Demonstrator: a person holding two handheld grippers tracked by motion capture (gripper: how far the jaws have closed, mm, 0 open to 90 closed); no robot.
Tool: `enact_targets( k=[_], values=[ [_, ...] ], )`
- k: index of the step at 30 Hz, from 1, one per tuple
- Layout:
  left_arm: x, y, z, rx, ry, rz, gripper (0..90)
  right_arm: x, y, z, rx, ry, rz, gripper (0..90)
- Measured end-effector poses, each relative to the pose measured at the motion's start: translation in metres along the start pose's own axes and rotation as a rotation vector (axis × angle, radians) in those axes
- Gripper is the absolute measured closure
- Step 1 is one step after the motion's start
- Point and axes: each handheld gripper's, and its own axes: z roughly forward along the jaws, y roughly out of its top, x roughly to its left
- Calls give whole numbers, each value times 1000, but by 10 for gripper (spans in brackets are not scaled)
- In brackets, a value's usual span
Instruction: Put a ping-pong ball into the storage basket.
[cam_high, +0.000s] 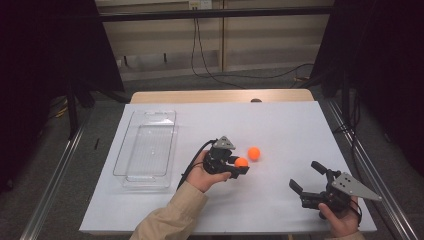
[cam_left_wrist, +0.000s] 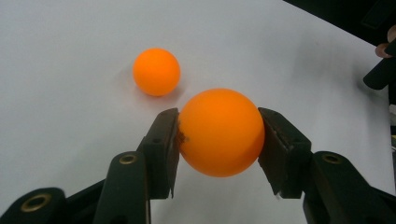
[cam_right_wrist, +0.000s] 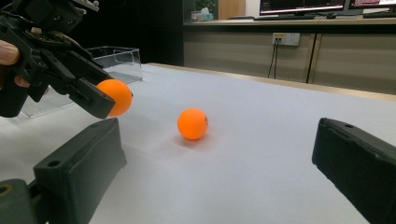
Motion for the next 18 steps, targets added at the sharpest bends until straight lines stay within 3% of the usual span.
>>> enact_targets(
  k=[18],
  values=[
    [6,0,-11,-8,25,-2,509,1,0,1,5,4,-5,16]
  ],
)
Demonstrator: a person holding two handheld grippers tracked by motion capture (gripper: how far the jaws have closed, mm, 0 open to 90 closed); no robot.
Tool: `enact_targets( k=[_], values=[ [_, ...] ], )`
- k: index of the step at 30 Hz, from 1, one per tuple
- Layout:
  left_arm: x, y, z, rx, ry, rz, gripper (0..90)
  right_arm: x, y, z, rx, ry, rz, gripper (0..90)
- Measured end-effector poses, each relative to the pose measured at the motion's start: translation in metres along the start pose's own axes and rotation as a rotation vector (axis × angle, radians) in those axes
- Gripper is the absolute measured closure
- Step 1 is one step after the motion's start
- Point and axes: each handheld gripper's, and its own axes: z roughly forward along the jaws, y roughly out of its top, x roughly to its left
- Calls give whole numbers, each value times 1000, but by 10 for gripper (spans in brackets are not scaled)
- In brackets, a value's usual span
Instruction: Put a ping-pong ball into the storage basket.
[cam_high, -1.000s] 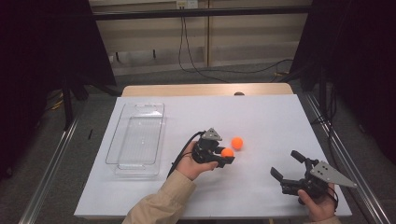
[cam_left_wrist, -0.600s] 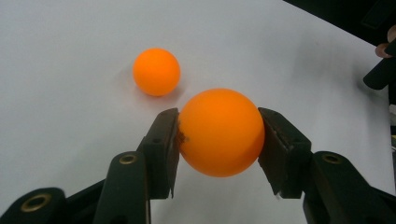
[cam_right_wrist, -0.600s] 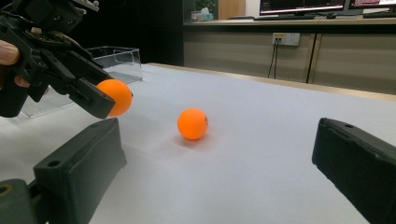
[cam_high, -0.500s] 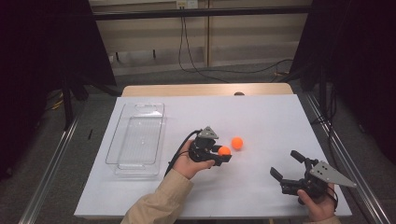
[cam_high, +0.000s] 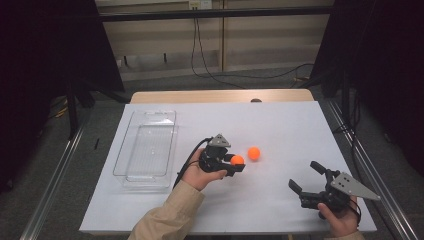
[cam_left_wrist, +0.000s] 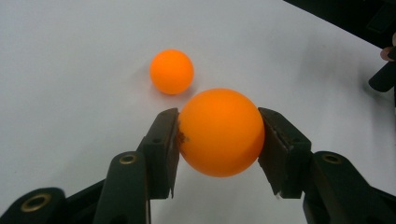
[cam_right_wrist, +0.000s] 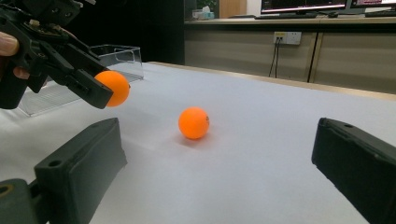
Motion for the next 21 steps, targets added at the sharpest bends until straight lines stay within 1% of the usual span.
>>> enact_targets(
  k=[11,21],
  values=[
    [6,1,-9,-16,13,-16,509,0,0,1,2,3,-1,18],
    [11,1,-16,-18,24,-23,510,1,0,1,1,5,1,20]
  ],
)
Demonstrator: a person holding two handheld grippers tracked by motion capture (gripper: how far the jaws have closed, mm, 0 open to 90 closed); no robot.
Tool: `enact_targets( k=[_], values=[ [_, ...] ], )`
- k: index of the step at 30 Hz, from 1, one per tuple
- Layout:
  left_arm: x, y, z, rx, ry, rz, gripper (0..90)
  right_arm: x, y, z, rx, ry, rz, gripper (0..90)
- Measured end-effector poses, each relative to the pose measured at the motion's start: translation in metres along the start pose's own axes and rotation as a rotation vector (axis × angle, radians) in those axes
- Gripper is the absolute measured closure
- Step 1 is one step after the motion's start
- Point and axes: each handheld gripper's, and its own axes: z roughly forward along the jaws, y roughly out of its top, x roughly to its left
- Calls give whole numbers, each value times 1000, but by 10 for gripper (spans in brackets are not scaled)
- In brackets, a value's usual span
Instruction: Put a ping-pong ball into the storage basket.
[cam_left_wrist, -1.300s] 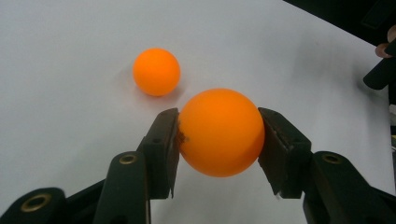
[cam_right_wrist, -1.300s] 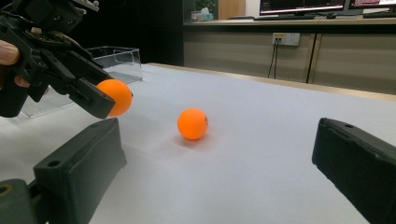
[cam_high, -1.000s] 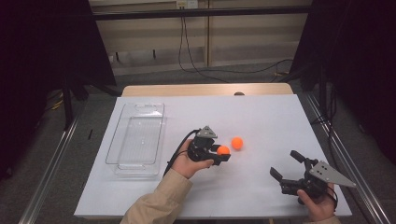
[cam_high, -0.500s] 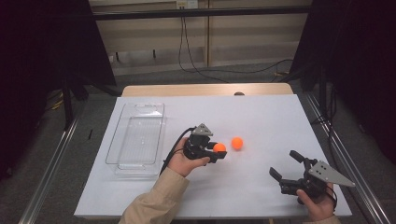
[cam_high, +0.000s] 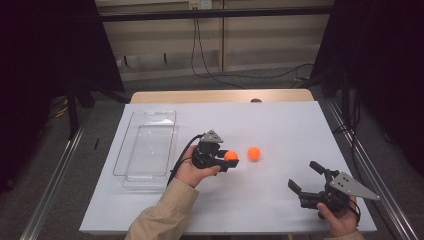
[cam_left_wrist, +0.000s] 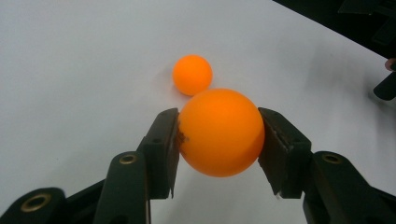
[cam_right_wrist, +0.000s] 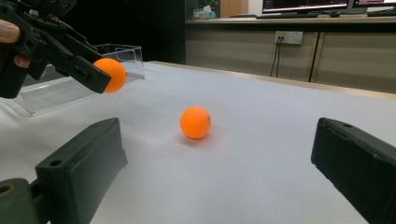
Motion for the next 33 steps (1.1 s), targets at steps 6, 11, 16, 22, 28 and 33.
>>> enact_targets(
  k=[6,11,16,22,28,33],
  values=[
    [3,0,-4,-6,7,-7,510,0,0,0,0,1,0,20],
    [5,0,-6,-6,9,-12,509,0,0,0,0,2,-1,20],
    [6,1,-9,-11,10,-16,510,0,0,1,0,2,3,20],
    [10,2,-15,-17,18,-24,510,0,0,1,0,2,3,20],
    [11,2,-17,-17,22,-30,510,0,0,1,-1,4,2,19],
    [11,3,-19,-22,25,-32,510,0,0,0,0,5,0,19]
  ],
)
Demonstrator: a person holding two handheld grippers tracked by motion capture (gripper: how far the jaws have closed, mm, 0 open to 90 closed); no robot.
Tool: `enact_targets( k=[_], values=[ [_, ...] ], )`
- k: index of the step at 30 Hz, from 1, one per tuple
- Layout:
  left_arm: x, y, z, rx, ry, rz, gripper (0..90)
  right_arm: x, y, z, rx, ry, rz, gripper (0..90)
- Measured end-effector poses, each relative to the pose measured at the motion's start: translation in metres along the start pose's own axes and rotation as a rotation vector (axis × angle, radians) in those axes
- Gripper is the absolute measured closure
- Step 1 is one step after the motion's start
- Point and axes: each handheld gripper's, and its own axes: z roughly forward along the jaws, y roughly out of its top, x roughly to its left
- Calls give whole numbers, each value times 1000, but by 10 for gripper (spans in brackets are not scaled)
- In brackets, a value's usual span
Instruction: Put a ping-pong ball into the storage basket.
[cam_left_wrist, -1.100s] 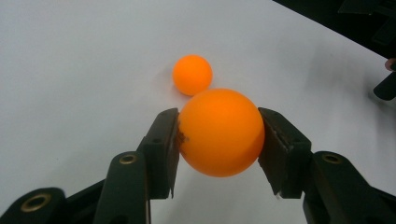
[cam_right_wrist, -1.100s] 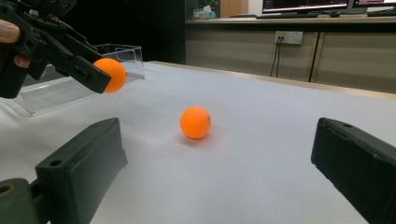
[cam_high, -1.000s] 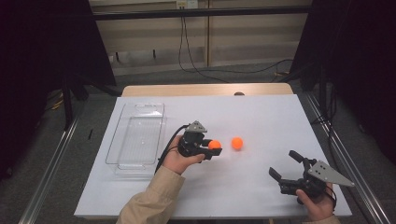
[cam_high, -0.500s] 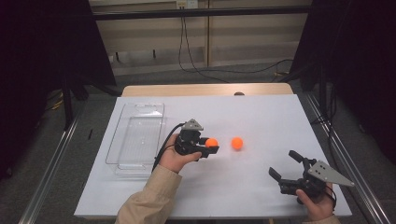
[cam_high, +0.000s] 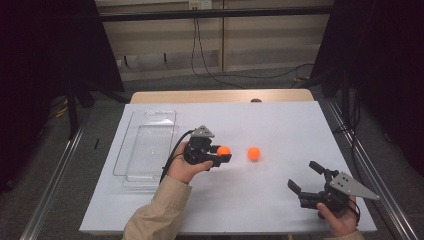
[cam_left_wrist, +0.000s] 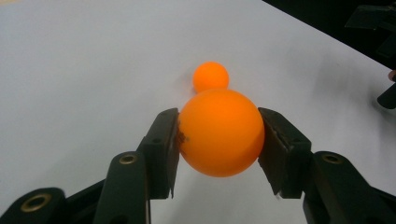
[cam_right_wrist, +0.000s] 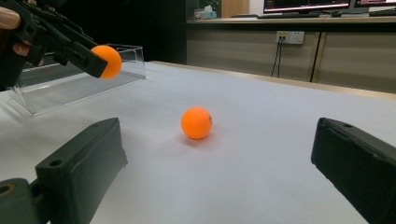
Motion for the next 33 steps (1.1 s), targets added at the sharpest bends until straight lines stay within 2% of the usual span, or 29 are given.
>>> enact_targets(
  k=[33],
  values=[
    [10,3,-17,-13,15,-21,509,0,0,0,0,1,0,19]
  ],
)
